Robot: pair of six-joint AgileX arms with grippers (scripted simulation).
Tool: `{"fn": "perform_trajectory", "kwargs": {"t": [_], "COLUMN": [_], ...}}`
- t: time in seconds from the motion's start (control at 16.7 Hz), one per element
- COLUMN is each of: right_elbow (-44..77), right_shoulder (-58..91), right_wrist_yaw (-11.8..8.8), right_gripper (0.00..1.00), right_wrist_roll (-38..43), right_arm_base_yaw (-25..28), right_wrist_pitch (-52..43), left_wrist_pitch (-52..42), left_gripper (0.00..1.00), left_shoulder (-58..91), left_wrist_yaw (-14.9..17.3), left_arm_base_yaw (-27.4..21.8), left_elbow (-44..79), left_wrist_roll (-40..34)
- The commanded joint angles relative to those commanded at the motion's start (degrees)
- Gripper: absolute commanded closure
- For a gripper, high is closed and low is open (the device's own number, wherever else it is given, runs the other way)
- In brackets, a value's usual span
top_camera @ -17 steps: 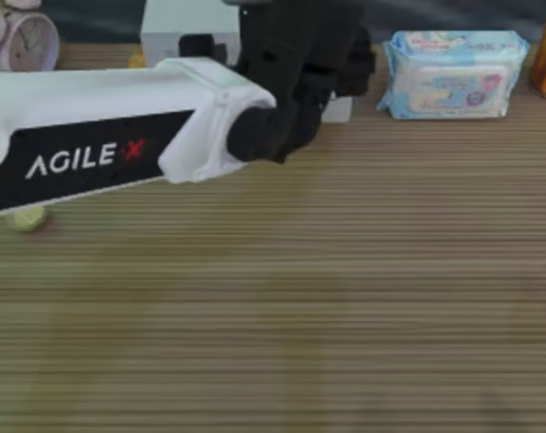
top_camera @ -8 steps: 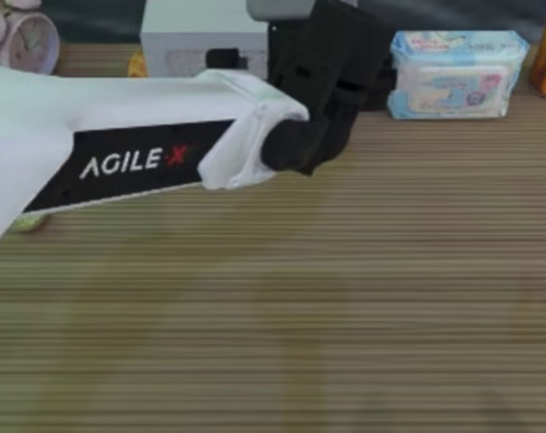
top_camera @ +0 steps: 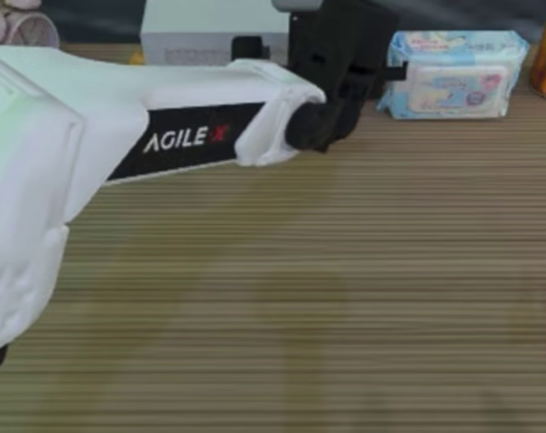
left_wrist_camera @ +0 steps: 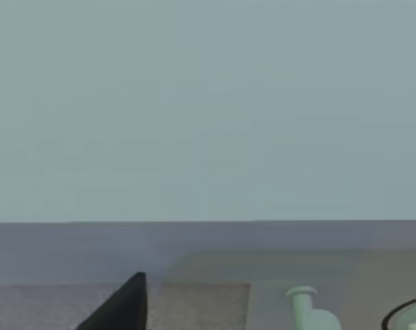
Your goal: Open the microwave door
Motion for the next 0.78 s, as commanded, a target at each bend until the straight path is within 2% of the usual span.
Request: {"fn": "perform_trajectory", "kwargs": {"t": [0.3,0.78], "right_elbow": [0.0,0.0], "right_shoulder": [0.0,0.0], "right_wrist_yaw": [0.0,0.0], "right_gripper": [0.0,0.0], "right_wrist_roll": [0.0,0.0], "right_arm_base_yaw": [0.0,0.0], "right_wrist_pitch": [0.0,0.0], "left_wrist_pitch": [0.2,0.2], "left_gripper": [0.0,0.6], "left_shoulder": [0.9,0.9], "left_wrist_yaw": [0.4,0.4], "left_arm_base_yaw": [0.5,0.5], "left_elbow": [0.9,0.9], "left_wrist_roll": [0.3,0.3]}}
